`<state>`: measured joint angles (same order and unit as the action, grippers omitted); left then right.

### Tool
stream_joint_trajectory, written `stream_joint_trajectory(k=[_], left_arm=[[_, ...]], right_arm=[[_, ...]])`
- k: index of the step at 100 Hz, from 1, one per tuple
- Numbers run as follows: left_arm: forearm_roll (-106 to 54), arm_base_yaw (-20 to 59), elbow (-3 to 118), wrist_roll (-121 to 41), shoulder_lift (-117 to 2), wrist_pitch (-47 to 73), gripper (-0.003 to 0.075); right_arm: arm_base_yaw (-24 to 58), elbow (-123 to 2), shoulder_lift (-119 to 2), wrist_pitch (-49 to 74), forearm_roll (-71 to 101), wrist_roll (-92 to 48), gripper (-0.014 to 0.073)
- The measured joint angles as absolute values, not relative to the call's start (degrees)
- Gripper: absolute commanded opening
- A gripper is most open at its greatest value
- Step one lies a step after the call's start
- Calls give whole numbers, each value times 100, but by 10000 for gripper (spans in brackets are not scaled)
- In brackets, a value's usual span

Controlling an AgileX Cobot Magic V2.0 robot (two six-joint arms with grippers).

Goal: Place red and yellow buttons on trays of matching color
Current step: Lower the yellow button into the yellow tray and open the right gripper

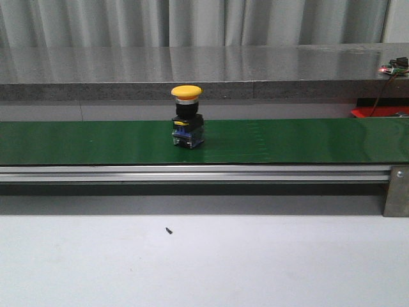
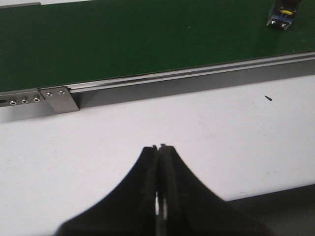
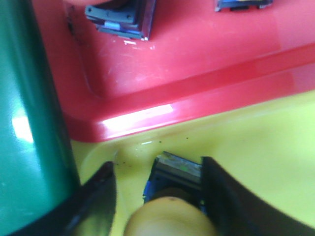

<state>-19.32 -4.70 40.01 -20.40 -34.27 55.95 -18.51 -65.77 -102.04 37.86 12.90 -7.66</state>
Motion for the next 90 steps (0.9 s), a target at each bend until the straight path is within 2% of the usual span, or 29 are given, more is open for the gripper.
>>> stream_joint_trajectory(k=[26,65,90], left_arm=[[-1932,-470,4001,-2040,-3427,5595,-20],[-1932,-470,4001,-2040,-3427,5595,-20],[-1932,-470,4001,-2040,-3427,5595,-20]], right_arm=[[-1851,-6577,-10138,3773,1279,-763,477],[-1828,-6577,-9212,3865,1035,-868,476],[-1174,-6577,-8865,4163,1013,-1594,478]])
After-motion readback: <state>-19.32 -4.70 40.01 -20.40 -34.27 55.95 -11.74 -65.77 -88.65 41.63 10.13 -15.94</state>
